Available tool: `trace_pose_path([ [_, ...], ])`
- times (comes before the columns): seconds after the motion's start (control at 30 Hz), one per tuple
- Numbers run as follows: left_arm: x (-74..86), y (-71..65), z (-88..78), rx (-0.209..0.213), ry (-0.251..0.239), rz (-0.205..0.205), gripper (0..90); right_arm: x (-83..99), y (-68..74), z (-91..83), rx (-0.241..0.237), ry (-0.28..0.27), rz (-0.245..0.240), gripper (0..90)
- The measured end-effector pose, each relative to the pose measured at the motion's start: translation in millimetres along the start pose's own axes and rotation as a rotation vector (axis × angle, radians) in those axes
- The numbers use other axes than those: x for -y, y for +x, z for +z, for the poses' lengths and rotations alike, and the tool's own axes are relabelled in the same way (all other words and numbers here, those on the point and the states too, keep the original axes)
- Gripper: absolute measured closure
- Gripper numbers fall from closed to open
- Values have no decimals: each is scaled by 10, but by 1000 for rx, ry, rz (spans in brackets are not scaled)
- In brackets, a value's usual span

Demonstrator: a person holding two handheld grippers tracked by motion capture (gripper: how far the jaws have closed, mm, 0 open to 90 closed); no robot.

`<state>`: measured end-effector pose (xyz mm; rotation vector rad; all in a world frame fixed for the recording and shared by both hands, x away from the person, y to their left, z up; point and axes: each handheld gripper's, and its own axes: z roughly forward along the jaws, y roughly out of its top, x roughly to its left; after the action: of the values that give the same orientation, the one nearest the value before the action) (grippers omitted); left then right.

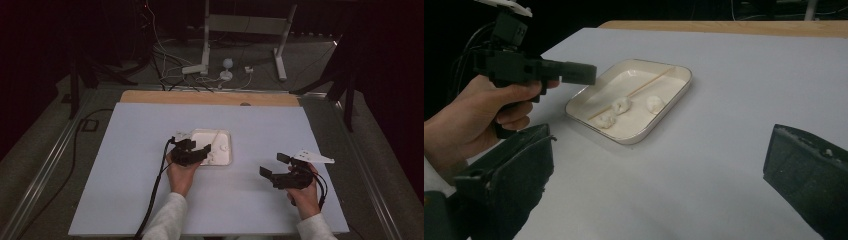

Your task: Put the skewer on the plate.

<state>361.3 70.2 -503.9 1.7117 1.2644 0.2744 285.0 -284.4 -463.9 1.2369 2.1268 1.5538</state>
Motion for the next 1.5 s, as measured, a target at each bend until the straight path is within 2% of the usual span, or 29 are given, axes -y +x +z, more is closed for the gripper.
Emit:
trace_pose_path([
  [0.23, -59, 17, -167, 43, -33, 32, 213, 2, 7, 4, -1, 1, -3, 0],
  [0.63, -152, 93, -609, 90, -81, 91, 122, 3, 29, 6, -5, -1, -11, 0],
  [0.8, -148, 104, -768, 85, -74, 137, 85, 3, 38, 7, -6, -6, -16, 0],
  [0.97, -139, 134, -927, 95, -88, 172, 69, 3, 49, 12, -8, -6, -22, 0],
  [1.3, -9, 282, -1264, 58, -115, 260, 62, 9, 77, 13, -6, -12, -45, 0],
  [1.5, 122, 423, -1441, 29, -127, 262, 62, 15, 100, 15, -2, -29, -69, 0],
])
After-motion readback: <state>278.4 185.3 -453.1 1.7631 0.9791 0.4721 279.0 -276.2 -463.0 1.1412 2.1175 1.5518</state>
